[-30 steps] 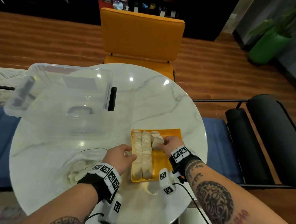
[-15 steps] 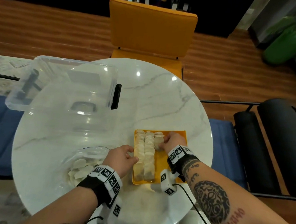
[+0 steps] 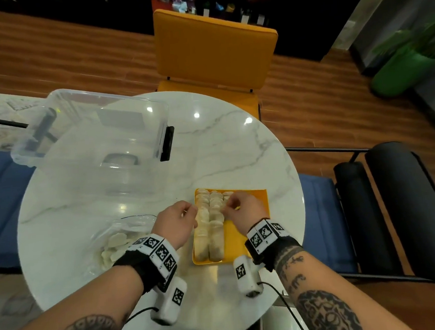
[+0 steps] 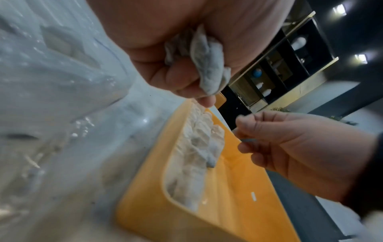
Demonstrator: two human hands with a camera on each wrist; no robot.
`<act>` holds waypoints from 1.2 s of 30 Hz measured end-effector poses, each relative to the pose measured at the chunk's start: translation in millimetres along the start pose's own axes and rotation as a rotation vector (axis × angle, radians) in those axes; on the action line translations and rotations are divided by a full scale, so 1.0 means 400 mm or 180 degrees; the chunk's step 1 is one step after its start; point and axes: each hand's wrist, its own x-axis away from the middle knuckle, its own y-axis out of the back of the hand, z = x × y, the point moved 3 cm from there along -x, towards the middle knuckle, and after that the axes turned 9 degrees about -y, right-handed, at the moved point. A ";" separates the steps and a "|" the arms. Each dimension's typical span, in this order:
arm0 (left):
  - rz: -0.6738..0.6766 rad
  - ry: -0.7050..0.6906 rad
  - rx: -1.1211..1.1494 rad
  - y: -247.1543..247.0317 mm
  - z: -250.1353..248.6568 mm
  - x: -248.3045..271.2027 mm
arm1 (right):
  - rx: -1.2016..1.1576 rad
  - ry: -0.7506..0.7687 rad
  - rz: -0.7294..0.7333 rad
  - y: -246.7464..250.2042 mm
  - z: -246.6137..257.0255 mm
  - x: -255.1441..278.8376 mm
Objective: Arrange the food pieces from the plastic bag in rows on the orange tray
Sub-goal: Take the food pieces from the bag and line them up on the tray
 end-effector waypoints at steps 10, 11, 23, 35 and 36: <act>-0.0203 -0.0639 0.0593 -0.010 -0.097 0.035 | -0.1568 -0.0090 0.0820 -0.067 0.040 0.182; -0.0199 -0.0667 0.0651 -0.009 -0.101 0.039 | -0.1655 -0.0155 0.0844 -0.064 0.041 0.188; 0.0124 -0.0564 0.1158 0.038 -0.136 0.043 | -0.2121 -0.0157 0.0867 -0.031 0.087 0.225; 0.1073 0.1512 0.2900 0.018 -0.094 0.071 | -0.2034 -0.0282 0.0425 -0.034 0.110 0.211; 0.1125 0.1585 0.2990 0.017 -0.093 0.070 | -0.2058 -0.0300 0.0409 -0.034 0.109 0.209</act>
